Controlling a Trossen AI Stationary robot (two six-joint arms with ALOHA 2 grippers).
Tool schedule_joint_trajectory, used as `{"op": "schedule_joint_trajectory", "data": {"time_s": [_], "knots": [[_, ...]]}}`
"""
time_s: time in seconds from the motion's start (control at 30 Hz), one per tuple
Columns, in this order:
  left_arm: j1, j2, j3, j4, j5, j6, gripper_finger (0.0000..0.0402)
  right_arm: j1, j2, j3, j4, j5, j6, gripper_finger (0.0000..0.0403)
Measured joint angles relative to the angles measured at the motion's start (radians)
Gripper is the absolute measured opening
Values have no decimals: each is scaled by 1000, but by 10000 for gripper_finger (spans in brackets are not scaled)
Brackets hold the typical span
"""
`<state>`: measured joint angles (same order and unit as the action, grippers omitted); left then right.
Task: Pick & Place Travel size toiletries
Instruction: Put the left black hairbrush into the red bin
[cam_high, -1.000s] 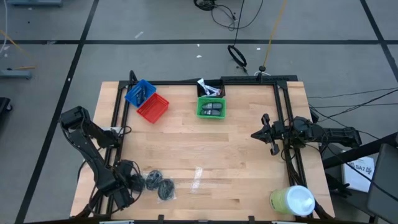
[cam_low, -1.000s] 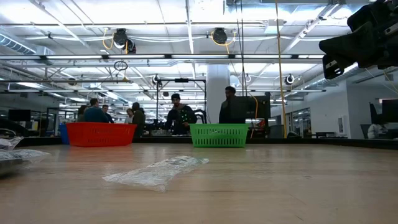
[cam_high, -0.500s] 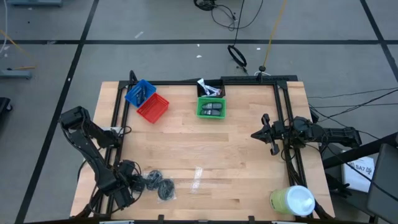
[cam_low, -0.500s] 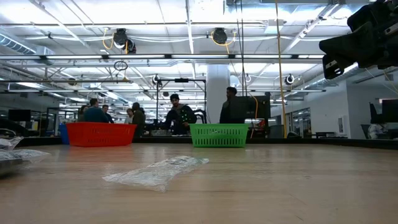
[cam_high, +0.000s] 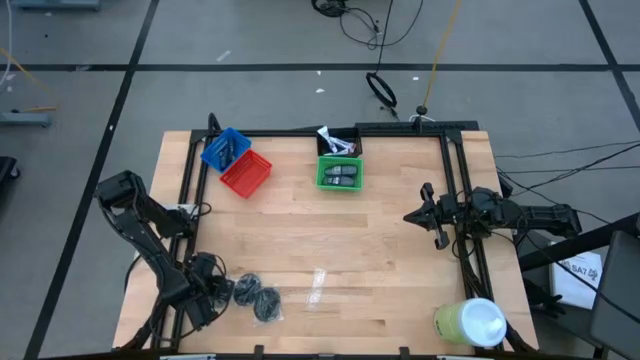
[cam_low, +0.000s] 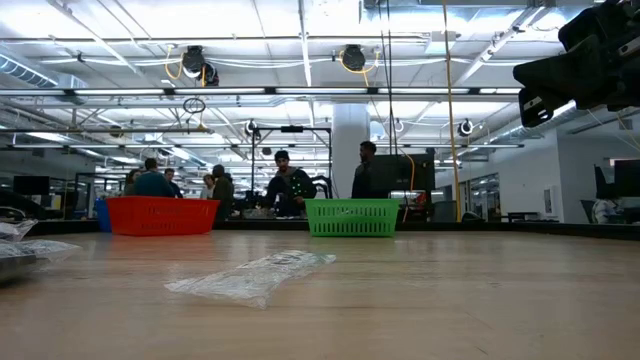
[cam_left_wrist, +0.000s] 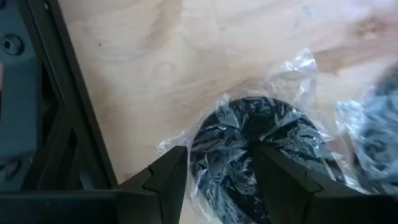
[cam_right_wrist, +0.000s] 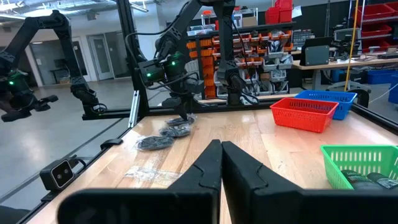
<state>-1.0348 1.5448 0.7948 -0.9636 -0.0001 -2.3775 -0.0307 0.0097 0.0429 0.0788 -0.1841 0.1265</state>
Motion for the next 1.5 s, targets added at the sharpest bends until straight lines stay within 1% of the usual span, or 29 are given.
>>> {"op": "schedule_joint_trajectory", "data": {"time_s": [0.37, 0.47, 0.53, 0.6, 0.83, 0.87, 1.3, 1.5], "knots": [[8, -1, -14, 31, -4, 41, 182, 0, 0, 0, 0, 0, 0, 0], [8, -1, -14, 31, -4, 56, 175, 0, 0, 0, 0, 0, 0, 0], [8, -1, -14, 31, -4, 65, 159, 0, 0, 0, 0, 0, 0, 0], [8, -1, -14, 31, -4, 67, 135, 0, 0, 0, 0, 0, 0, 0], [8, -1, -14, 31, -5, 68, 19, 0, 0, 0, 0, 0, 0, 0], [8, -1, -14, 31, -5, 69, 10, 0, 0, 0, 0, 0, 0, 0], [7, -2, -8, 23, -54, 96, 2, 0, 0, 0, 0, 0, 0, 0], [8, -61, 10, 10, -105, 106, 0, 0, 0, 0, 0, 0, 0, 0]]}}
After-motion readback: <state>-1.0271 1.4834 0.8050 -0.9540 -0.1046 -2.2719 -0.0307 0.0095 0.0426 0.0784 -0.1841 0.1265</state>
